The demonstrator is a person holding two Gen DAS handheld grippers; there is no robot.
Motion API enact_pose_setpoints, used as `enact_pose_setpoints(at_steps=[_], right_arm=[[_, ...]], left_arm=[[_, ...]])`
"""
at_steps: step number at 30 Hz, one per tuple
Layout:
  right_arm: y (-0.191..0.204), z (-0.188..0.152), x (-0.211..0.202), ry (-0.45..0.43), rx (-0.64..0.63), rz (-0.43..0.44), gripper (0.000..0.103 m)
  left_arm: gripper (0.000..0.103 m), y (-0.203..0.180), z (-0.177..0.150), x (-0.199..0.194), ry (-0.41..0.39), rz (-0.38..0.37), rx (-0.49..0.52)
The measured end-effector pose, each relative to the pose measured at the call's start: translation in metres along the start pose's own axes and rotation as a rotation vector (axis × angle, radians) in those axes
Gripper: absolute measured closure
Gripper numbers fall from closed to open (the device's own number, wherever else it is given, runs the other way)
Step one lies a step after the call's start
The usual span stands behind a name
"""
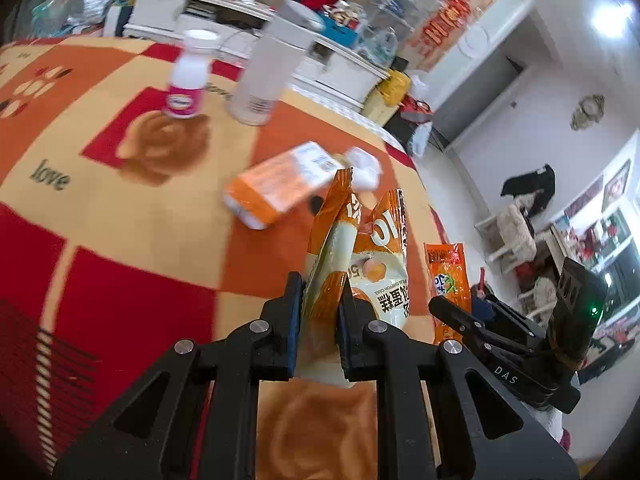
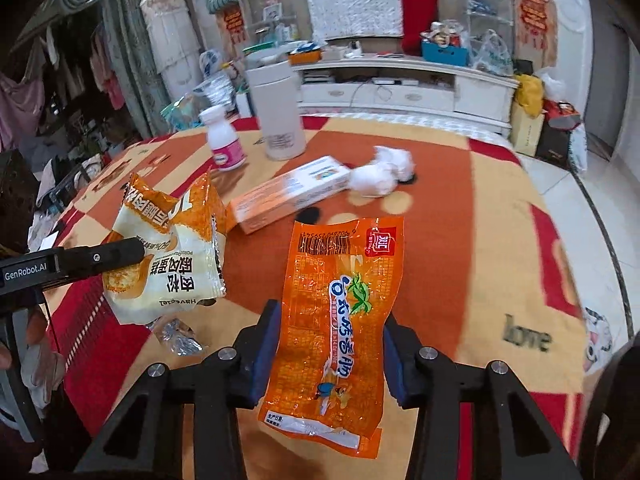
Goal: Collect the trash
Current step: 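Carry the snack bag and orange wrapper over the black bin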
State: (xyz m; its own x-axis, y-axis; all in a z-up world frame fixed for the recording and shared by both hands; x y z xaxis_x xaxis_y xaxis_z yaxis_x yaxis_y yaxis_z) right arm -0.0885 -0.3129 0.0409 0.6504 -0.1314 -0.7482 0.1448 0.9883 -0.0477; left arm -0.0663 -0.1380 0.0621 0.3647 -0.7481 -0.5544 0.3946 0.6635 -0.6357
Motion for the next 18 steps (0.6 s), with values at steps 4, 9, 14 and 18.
enact_pose_setpoints(at_steps=[4, 9, 14, 18], right_arm=[[-0.031, -0.008, -0.009, -0.005, 0.037, -0.033, 0.058], [-0.074, -0.018, -0.021, -0.005, 0.088, -0.086, 0.058], [-0.124, -0.032, -0.032, -0.003, 0.158, -0.142, 0.058], [-0.160, -0.044, -0.042, -0.003, 0.212, -0.183, 0.058]], left_arm=[[0.090, -0.028, -0.002, 0.026, 0.034, -0.009, 0.051], [0.090, -0.063, -0.003, 0.059, 0.075, -0.032, 0.103], [0.090, -0.095, -0.005, 0.091, 0.112, -0.055, 0.151], [0.090, -0.121, -0.008, 0.114, 0.140, -0.077, 0.183]])
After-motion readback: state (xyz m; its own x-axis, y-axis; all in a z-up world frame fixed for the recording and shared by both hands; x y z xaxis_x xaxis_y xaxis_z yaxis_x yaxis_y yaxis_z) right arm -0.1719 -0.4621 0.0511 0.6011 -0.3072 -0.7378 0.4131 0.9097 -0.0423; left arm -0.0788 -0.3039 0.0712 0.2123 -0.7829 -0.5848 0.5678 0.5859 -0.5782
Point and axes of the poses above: each gripper's, at about its wrist camera, not at the fingertips, and x roughly the way its jaws point, y to its left, z to its top, the point moved 3 cm from there along x, roughly the way its jaws point, and after that the axes turned 13 degrees about -z, right-handed, at the moved point
